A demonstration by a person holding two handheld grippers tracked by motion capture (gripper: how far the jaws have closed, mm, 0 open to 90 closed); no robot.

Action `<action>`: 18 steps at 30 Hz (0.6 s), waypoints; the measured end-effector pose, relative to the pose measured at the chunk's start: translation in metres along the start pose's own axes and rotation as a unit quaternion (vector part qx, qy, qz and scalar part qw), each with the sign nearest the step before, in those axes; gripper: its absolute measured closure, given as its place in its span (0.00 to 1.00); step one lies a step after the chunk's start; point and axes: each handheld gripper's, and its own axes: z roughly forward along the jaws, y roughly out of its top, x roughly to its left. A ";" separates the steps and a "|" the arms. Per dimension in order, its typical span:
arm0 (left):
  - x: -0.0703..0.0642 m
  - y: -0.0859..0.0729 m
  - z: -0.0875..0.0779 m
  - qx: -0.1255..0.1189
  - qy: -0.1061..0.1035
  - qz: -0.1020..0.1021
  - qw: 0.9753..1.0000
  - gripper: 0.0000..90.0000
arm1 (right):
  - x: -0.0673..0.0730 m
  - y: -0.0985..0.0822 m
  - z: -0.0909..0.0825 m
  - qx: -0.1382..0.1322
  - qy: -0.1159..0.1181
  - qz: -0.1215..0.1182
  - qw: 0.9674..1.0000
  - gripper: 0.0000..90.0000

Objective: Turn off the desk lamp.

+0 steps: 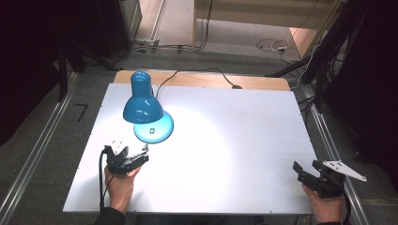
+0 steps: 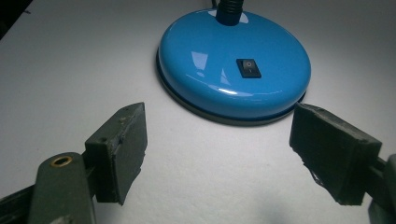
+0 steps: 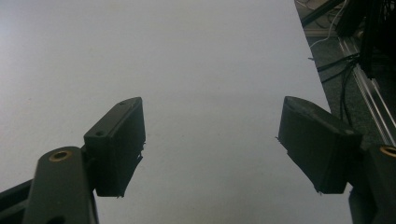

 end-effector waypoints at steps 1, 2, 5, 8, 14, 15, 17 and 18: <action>0.000 0.000 0.000 0.000 0.000 0.000 1.000 0.22 | 0.000 0.000 0.000 0.000 0.000 -0.002 1.000 0.24; 0.000 0.000 0.001 0.000 0.001 0.000 1.000 0.23 | 0.000 0.000 0.000 0.000 0.000 -0.002 1.000 0.24; -0.001 0.001 0.001 -0.003 0.000 0.002 1.000 0.25 | 0.001 0.000 0.000 0.000 0.000 -0.002 1.000 0.24; -0.003 0.001 0.002 -0.006 0.001 0.002 1.000 0.26 | 0.001 0.000 0.001 0.000 0.000 -0.005 1.000 0.24; -0.006 0.002 0.007 -0.009 0.001 0.005 1.000 0.30 | 0.001 0.000 0.000 0.000 0.000 -0.005 1.000 0.24; -0.007 0.002 0.007 -0.010 0.002 0.005 1.000 0.30 | 0.001 0.000 0.001 0.000 0.000 -0.005 1.000 0.24; -0.009 0.002 0.009 -0.011 0.004 0.008 1.000 0.33 | 0.001 0.000 0.001 0.000 0.000 -0.004 1.000 0.24; -0.010 0.003 0.010 -0.013 0.003 0.009 1.000 0.33 | 0.001 0.000 0.001 0.000 0.001 -0.003 1.000 0.24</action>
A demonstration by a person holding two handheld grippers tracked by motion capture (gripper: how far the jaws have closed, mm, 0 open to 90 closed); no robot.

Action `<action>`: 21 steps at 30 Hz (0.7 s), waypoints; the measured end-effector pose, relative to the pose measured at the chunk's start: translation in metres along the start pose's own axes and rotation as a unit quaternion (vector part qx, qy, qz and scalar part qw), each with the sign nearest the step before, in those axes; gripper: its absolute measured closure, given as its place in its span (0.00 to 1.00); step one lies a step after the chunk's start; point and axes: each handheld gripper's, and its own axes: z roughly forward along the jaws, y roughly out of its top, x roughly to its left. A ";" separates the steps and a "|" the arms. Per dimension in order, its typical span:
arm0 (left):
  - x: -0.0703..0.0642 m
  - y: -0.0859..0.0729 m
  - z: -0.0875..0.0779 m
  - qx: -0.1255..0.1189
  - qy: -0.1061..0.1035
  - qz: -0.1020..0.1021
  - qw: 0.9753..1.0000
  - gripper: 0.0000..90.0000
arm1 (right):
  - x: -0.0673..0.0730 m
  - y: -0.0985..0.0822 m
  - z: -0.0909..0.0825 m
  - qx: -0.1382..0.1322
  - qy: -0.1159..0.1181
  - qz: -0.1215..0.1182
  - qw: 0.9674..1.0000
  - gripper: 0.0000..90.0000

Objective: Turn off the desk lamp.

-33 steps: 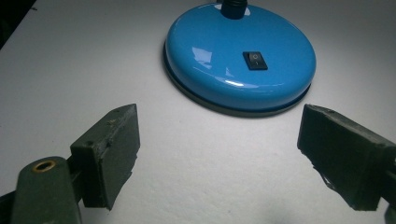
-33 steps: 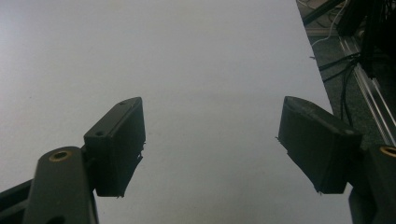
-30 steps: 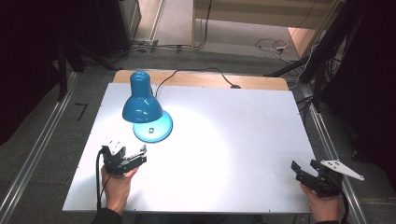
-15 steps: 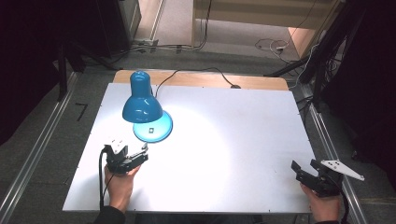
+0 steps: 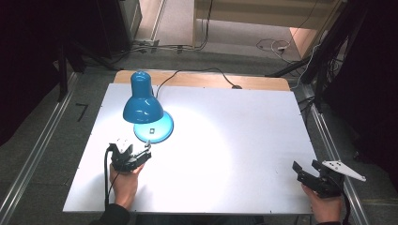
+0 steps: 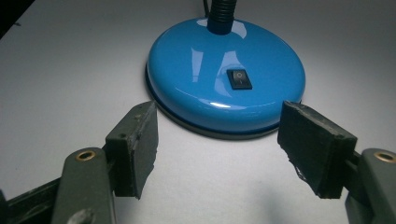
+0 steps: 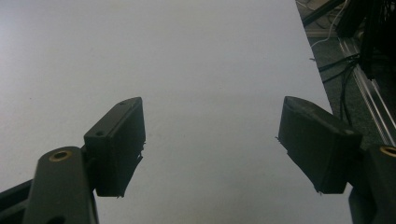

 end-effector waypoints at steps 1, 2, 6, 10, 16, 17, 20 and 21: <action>-0.001 0.000 0.001 0.000 0.001 0.000 1.000 0.34 | 0.000 0.000 0.000 0.000 0.000 0.000 1.000 0.24; -0.002 0.000 0.002 -0.001 -0.001 0.000 1.000 0.35 | 0.000 0.000 0.000 -0.001 0.001 -0.001 1.000 0.24; -0.007 0.002 0.004 -0.007 -0.001 0.003 1.000 0.42 | 0.001 0.000 0.000 0.001 0.001 -0.001 1.000 0.24; -0.010 0.002 0.007 -0.007 -0.005 0.005 1.000 0.48 | 0.001 0.000 0.000 0.001 0.001 0.001 1.000 0.24; -0.012 0.002 0.012 -0.007 -0.007 0.011 1.000 0.59 | 0.001 0.000 0.000 0.002 0.001 -0.001 1.000 0.24; -0.013 0.002 0.013 -0.008 -0.004 0.014 1.000 0.62 | 0.001 0.000 0.001 0.001 0.002 -0.003 1.000 0.24; -0.014 0.003 0.016 -0.006 0.001 0.014 1.000 0.65 | 0.001 0.000 0.000 0.002 0.002 0.001 1.000 0.24; -0.015 0.003 0.017 -0.005 0.003 0.015 1.000 0.67 | 0.000 0.000 0.000 0.001 0.002 0.001 1.000 0.24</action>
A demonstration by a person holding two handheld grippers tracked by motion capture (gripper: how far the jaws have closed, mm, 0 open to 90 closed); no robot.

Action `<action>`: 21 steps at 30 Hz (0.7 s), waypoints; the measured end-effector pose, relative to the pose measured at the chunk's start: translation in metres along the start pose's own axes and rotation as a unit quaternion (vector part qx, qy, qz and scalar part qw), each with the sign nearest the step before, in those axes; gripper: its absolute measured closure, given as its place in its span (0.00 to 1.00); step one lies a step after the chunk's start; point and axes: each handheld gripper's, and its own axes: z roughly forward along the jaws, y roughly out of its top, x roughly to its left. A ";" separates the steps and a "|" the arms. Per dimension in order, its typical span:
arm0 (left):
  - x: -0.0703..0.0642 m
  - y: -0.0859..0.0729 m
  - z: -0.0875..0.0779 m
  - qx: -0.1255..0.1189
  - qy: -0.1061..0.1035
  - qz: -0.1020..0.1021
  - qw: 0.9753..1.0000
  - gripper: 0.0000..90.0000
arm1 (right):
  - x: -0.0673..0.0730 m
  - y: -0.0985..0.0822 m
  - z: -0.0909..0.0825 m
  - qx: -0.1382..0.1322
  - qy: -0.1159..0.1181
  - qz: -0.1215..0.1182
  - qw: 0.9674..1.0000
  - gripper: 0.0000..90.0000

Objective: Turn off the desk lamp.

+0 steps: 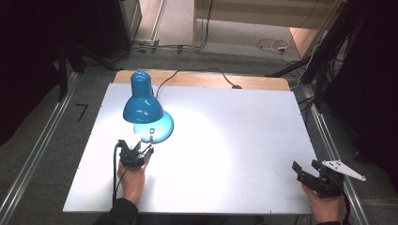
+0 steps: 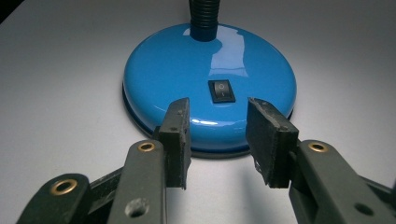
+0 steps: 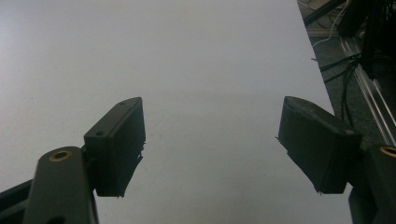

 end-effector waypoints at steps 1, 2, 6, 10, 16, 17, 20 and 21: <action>0.000 0.000 0.001 -0.001 0.000 0.000 1.000 0.69 | -0.001 0.000 0.000 0.000 0.000 -0.001 1.000 0.24; -0.001 0.001 0.002 -0.002 0.001 -0.001 1.000 0.72 | -0.001 0.000 0.000 0.000 -0.001 -0.001 1.000 0.24; -0.003 0.002 0.006 -0.003 0.001 -0.001 1.000 0.82 | -0.001 0.000 0.001 0.001 0.000 -0.002 1.000 0.24; -0.005 0.001 0.010 -0.003 0.010 0.006 1.000 0.90 | 0.000 0.000 0.001 0.002 0.001 -0.002 1.000 0.24; -0.008 0.004 0.013 -0.014 0.008 0.003 1.000 1.00 | -0.001 0.000 0.001 0.003 0.000 0.000 1.000 0.24; -0.008 0.004 0.013 -0.015 0.006 0.002 1.000 1.00 | -0.001 0.000 0.001 0.003 0.001 -0.001 1.000 0.24; -0.009 0.005 0.015 -0.016 0.004 0.001 1.000 1.00 | -0.001 0.000 0.001 0.003 0.001 -0.001 1.000 0.24; -0.010 0.005 0.016 -0.017 0.004 0.000 1.000 1.00 | 0.000 0.000 0.001 0.003 0.001 -0.001 1.000 0.24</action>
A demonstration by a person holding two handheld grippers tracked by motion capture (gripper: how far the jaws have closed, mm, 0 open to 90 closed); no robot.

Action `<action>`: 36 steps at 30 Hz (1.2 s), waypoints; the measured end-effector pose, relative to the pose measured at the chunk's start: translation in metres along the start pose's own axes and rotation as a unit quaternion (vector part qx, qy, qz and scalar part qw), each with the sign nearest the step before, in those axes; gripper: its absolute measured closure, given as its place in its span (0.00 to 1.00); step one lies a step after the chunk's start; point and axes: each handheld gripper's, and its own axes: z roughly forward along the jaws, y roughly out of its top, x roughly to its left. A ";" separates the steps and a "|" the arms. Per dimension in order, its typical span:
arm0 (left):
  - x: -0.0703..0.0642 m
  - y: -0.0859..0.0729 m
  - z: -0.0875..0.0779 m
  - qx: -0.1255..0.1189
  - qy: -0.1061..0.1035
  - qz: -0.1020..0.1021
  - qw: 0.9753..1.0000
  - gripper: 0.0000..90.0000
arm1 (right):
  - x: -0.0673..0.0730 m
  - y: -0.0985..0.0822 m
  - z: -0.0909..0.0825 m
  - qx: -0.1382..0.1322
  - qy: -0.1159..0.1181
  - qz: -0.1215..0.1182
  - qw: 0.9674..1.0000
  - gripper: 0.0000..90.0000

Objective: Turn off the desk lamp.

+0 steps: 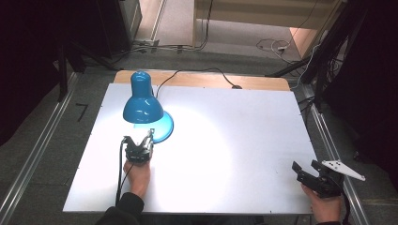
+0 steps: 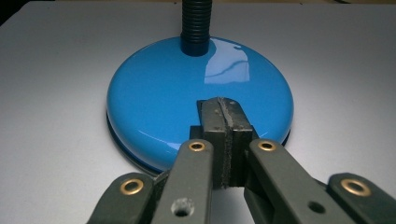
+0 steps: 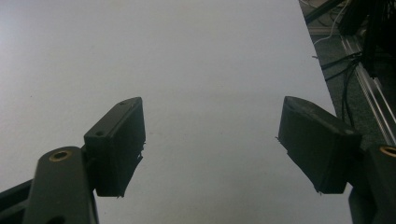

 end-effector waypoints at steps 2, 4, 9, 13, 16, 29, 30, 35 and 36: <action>0.000 -0.001 0.002 0.001 0.002 -0.001 1.000 1.00 | 0.000 0.000 0.000 0.000 0.000 0.000 1.000 0.24; -0.001 -0.001 0.004 0.001 0.007 0.002 1.000 1.00 | 0.000 0.000 0.000 0.000 0.000 0.000 1.000 0.24; -0.005 -0.001 0.006 -0.004 0.012 0.011 1.000 1.00 | 0.000 0.000 0.000 0.001 0.000 -0.001 1.000 0.24; -0.003 -0.001 0.007 -0.005 0.011 0.001 1.000 1.00 | 0.000 0.000 0.000 0.001 0.000 -0.002 1.000 0.24; -0.001 -0.001 0.008 -0.005 0.011 -0.007 1.000 1.00 | 0.000 -0.001 0.000 0.002 -0.001 -0.002 1.000 0.24; 0.000 0.002 0.013 -0.007 0.009 -0.007 1.000 1.00 | 0.001 -0.001 0.001 0.005 -0.001 -0.002 1.000 0.24; 0.000 0.002 0.013 -0.006 0.008 -0.006 1.000 1.00 | 0.001 -0.001 0.001 0.005 -0.001 -0.001 1.000 0.24; 0.000 0.003 0.014 -0.006 0.009 -0.007 1.000 1.00 | 0.001 -0.001 0.001 0.005 -0.001 -0.002 1.000 0.24; 0.000 0.003 0.015 -0.006 0.008 -0.006 1.000 1.00 | 0.001 -0.001 0.001 0.006 -0.001 -0.002 1.000 0.24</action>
